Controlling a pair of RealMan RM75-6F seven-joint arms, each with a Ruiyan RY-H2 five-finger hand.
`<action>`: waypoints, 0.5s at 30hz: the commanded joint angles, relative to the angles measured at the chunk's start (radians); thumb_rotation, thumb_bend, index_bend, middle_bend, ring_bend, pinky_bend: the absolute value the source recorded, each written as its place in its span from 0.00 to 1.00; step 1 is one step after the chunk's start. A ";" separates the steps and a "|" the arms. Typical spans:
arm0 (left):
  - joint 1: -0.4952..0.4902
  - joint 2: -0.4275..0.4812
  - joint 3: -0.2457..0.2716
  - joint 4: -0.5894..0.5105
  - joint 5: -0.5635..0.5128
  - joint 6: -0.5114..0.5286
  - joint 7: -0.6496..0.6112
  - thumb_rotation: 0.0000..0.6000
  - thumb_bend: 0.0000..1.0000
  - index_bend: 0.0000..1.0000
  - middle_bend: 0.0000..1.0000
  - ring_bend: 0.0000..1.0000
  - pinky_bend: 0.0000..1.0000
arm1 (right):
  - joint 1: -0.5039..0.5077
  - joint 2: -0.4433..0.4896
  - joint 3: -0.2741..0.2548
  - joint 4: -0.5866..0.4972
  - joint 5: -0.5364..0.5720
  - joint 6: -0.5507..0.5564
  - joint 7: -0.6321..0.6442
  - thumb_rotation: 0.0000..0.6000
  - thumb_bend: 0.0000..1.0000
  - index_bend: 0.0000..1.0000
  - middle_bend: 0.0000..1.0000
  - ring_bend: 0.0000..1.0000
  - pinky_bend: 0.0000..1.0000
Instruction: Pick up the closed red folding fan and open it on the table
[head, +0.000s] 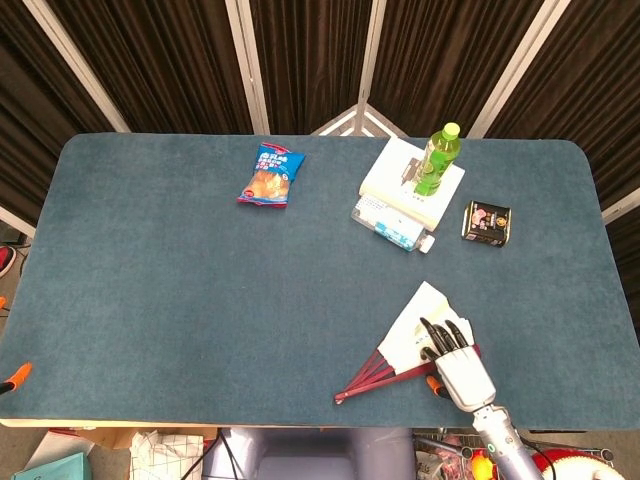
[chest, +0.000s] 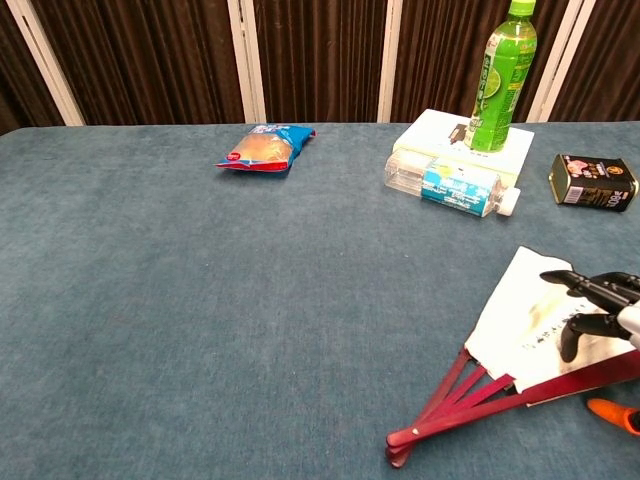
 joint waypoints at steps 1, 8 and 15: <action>0.000 0.000 0.000 0.000 -0.001 -0.001 0.000 1.00 0.07 0.12 0.00 0.00 0.00 | 0.005 -0.005 0.000 0.002 0.002 -0.005 -0.005 1.00 0.27 0.48 0.06 0.16 0.12; -0.002 -0.001 0.000 0.000 -0.004 -0.005 0.005 1.00 0.07 0.12 0.00 0.00 0.00 | 0.021 -0.016 0.001 0.002 0.003 -0.018 -0.020 1.00 0.27 0.48 0.06 0.16 0.12; -0.004 -0.003 0.000 -0.001 -0.004 -0.006 0.011 1.00 0.07 0.12 0.00 0.00 0.00 | 0.040 -0.028 0.001 -0.002 0.007 -0.038 -0.029 1.00 0.27 0.51 0.06 0.16 0.12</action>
